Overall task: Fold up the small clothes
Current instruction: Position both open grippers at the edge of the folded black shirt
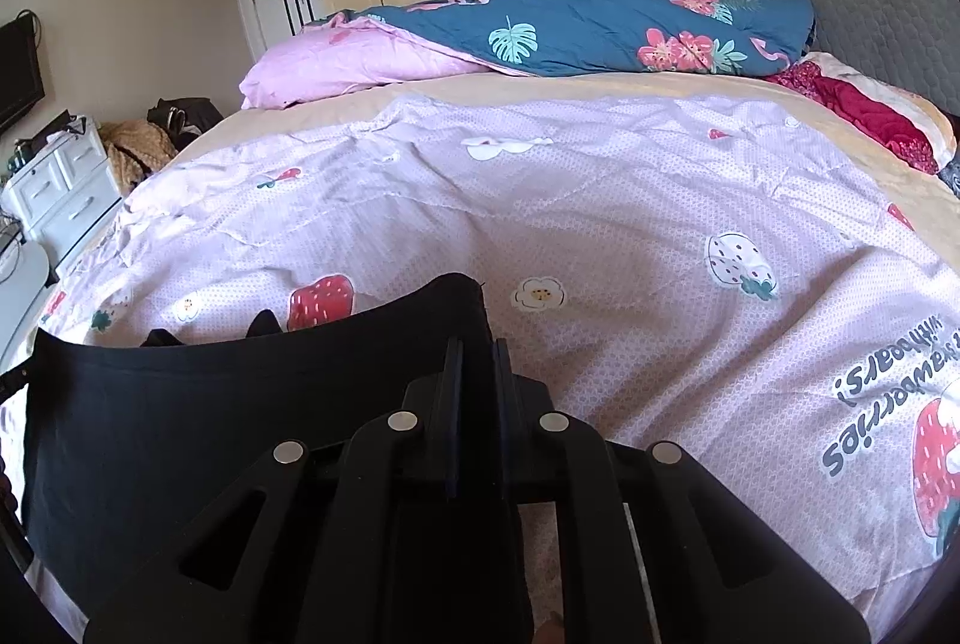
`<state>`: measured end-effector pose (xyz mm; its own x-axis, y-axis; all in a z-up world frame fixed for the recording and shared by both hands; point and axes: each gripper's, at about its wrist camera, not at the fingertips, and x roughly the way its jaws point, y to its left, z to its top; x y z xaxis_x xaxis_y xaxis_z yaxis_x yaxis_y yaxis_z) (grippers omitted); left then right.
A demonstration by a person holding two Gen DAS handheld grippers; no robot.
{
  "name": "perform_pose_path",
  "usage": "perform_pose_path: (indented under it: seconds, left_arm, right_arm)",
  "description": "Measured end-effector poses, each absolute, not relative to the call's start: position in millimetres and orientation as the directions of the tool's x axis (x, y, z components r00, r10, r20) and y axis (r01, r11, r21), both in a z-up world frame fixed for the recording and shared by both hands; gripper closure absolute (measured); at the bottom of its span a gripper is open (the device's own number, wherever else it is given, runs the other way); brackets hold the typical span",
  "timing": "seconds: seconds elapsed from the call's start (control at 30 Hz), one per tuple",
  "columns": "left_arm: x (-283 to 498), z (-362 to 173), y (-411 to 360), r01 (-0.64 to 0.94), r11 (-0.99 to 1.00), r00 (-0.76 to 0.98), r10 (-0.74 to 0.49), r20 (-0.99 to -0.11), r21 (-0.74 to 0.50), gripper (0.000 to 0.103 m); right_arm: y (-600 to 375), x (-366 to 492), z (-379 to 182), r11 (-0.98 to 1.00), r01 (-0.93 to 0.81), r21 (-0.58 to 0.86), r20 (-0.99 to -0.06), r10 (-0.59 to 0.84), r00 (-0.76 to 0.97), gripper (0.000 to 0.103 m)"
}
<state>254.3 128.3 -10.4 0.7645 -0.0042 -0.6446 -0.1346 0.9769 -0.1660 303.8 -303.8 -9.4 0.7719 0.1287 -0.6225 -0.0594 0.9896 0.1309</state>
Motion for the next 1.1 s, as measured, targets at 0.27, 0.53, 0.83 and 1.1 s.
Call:
perform_pose_path:
  seconds: [0.27,0.53,0.83,1.1]
  left_arm:
    - [255.5,-15.9,127.9,-0.149,0.976,0.742,0.004,-0.671,-0.158,0.096]
    - [245.4,-8.6,132.3,-0.169,0.973,0.747,0.022,-0.664,-0.158,0.082]
    - [228.6,5.4,128.1,-0.160,0.976,0.765,0.026,-0.644,-0.151,0.049]
    - [214.7,13.1,111.3,-0.116,0.987,0.771,0.019,-0.637,-0.112,0.021]
  right_arm:
    - [-300.4,303.7,-13.7,0.996,-0.027,0.081,-0.640,0.073,0.765,0.094]
    - [-297.4,296.9,-9.5,0.997,-0.037,0.061,-0.634,0.068,0.770,0.092]
    - [-290.5,282.9,6.5,0.995,-0.073,0.062,-0.607,0.095,0.789,0.071]
    - [-282.2,267.4,19.0,0.989,-0.125,0.077,-0.590,0.146,0.794,0.042]
